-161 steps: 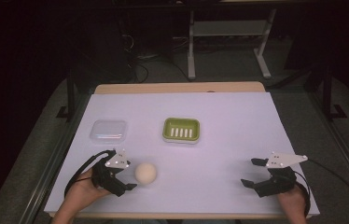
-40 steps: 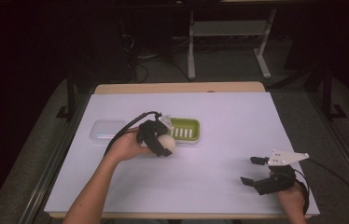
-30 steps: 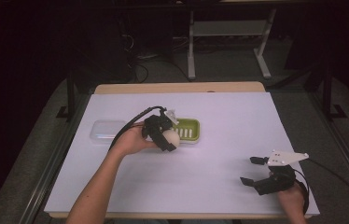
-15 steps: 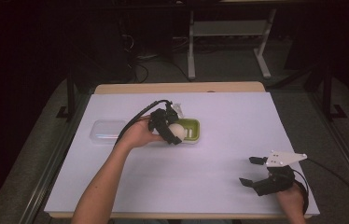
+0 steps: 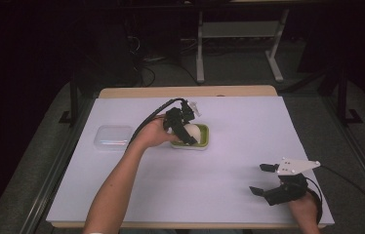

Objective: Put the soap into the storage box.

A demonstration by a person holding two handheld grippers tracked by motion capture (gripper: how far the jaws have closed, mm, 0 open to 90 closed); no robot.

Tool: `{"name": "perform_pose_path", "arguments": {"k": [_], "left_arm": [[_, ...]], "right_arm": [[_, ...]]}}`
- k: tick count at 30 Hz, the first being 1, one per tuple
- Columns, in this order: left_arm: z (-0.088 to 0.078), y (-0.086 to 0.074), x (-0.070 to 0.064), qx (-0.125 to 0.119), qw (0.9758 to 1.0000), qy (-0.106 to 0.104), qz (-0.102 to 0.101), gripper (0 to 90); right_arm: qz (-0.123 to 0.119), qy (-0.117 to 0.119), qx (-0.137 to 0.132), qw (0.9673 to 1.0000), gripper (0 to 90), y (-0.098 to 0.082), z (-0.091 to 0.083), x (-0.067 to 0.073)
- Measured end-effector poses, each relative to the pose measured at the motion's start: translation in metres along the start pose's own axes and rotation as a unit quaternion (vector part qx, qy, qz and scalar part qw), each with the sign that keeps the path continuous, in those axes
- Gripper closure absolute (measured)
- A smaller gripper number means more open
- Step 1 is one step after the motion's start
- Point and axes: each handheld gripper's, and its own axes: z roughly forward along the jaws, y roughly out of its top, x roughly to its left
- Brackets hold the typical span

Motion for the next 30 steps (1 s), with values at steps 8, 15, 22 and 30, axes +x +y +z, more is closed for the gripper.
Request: {"name": "perform_pose_path", "arguments": {"k": [8,15,22,30], "left_arm": [[0.011,-0.003,0.012,0.009,0.9998,0.005,-0.019,24.9],[0.012,-0.005,0.018,0.000,0.9994,0.014,-0.032,24.9],[0.015,-0.007,0.023,0.007,0.9990,0.014,-0.042,24.9],[0.022,-0.009,0.026,0.012,0.9985,0.012,-0.052,24.9]], "right_arm": [[0.003,0.002,-0.002,1.0000,13.0,-0.001,0.000,-0.001],[0.002,0.002,-0.002,1.0000,13.0,-0.001,0.000,-0.001],[0.005,0.005,-0.002,1.0000,12.9,-0.001,0.000,-0.001],[0.006,0.005,-0.002,1.0000,12.9,-0.001,0.000,-0.001]]}}
